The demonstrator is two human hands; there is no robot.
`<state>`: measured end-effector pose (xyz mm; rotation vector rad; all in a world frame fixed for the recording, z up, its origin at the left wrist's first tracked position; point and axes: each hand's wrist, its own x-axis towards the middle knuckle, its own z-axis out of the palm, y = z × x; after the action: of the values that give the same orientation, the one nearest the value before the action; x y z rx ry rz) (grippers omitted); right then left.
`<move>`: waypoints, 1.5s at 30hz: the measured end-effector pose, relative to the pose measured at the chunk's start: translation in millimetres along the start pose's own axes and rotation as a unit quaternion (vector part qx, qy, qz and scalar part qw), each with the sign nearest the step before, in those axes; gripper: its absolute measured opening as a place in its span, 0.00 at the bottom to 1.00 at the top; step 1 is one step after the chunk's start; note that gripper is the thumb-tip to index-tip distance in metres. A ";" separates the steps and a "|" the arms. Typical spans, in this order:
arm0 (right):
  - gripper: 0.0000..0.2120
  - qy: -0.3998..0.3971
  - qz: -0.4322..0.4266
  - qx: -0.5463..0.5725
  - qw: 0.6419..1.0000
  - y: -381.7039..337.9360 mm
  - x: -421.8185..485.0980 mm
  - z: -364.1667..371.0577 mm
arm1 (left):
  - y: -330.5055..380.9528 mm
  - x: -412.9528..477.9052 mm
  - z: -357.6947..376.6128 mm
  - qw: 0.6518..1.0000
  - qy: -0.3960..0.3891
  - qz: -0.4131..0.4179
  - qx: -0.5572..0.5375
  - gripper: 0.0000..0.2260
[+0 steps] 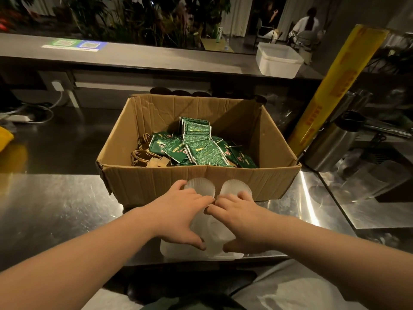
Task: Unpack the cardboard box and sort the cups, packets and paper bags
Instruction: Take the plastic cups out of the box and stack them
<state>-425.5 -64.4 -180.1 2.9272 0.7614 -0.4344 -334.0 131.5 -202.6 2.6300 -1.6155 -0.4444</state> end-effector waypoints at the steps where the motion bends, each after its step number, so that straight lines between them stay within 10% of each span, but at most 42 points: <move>1: 0.42 -0.004 0.006 -0.036 0.999 0.0 0.3 2.1 | -0.7 0.0 1.0 1.000 -0.002 -0.004 0.007 0.46; 11: 0.45 -0.085 0.031 0.074 0.993 3.5 1.5 14.7 | 3.9 0.2 14.5 0.995 0.047 -0.072 0.047 0.44; 18: 0.22 0.181 0.093 0.283 0.937 25.4 -10.8 -4.2 | -2.3 -3.6 9.3 0.978 0.163 -0.068 -0.109 0.33; 23: 0.06 0.253 0.294 0.455 0.801 39.7 -11.0 -4.8 | -6.9 -7.1 -3.8 0.852 0.313 -0.214 -0.361 0.11; 33: 0.36 0.079 0.466 0.779 0.412 46.5 6.3 33.8 | -18.3 -10.4 35.3 0.471 0.040 -0.433 -0.768 0.32; 36: 0.39 0.022 0.446 0.816 0.367 40.5 8.5 44.5 | -16.6 -11.2 33.9 0.446 0.035 -0.420 -0.790 0.33; 45: 0.37 -0.017 0.457 0.798 0.393 34.1 4.6 35.9 | -10.1 -13.0 37.0 0.480 -0.002 -0.441 -0.758 0.31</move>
<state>-414.0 -97.5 -215.3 3.2864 -2.8542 -1.5815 -340.0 152.3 -236.8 1.4595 0.5407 -1.0938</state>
